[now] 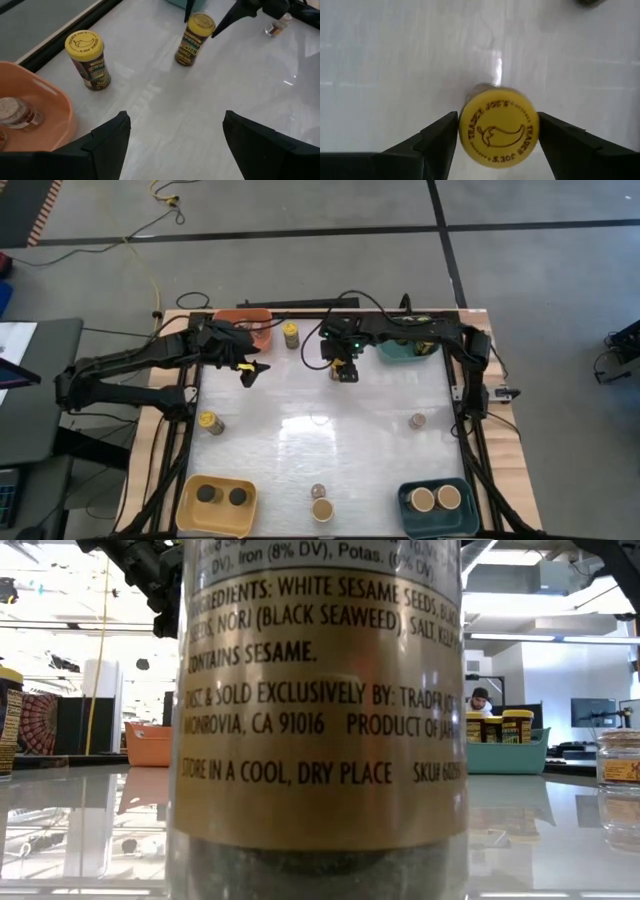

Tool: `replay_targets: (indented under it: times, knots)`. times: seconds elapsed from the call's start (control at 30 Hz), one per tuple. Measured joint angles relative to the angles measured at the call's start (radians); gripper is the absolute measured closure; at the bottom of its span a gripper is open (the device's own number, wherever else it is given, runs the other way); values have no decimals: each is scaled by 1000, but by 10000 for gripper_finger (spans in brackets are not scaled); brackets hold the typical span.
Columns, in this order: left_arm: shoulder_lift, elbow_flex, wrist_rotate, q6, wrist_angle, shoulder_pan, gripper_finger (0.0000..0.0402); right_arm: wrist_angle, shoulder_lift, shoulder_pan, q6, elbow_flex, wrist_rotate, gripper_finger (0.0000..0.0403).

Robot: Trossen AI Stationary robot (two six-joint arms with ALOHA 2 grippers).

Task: Sort spices by type
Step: Put the bottom yellow seasoning bottle into the light blue bin

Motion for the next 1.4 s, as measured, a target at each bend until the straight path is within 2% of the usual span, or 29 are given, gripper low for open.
replay_targets:
  times: [0.17,0.33,0.47,0.57,0.77,1.1,1.23,1.4]
  knots:
    - [0,0,-1,0,-5,0,97,-3,25,0,37,0,0,117]
    - [0,0,-1,2,-8,0,97,-3,25,0,108,0,0,154]
    - [0,0,-1,2,-8,0,97,-25,6,-8,169,7,1,157]
    - [0,0,-1,2,-8,0,97,-58,-37,-35,224,26,42,157]
    - [0,0,-1,7,-9,0,97,-113,-210,-168,298,26,48,157]
    - [0,0,-17,60,-8,0,97,-118,-560,-395,388,-244,45,157]
    - [0,0,-61,82,-7,0,97,-116,-578,-451,399,-299,45,157]
    - [0,0,-95,82,-7,0,97,-122,-498,-448,351,-314,41,157]
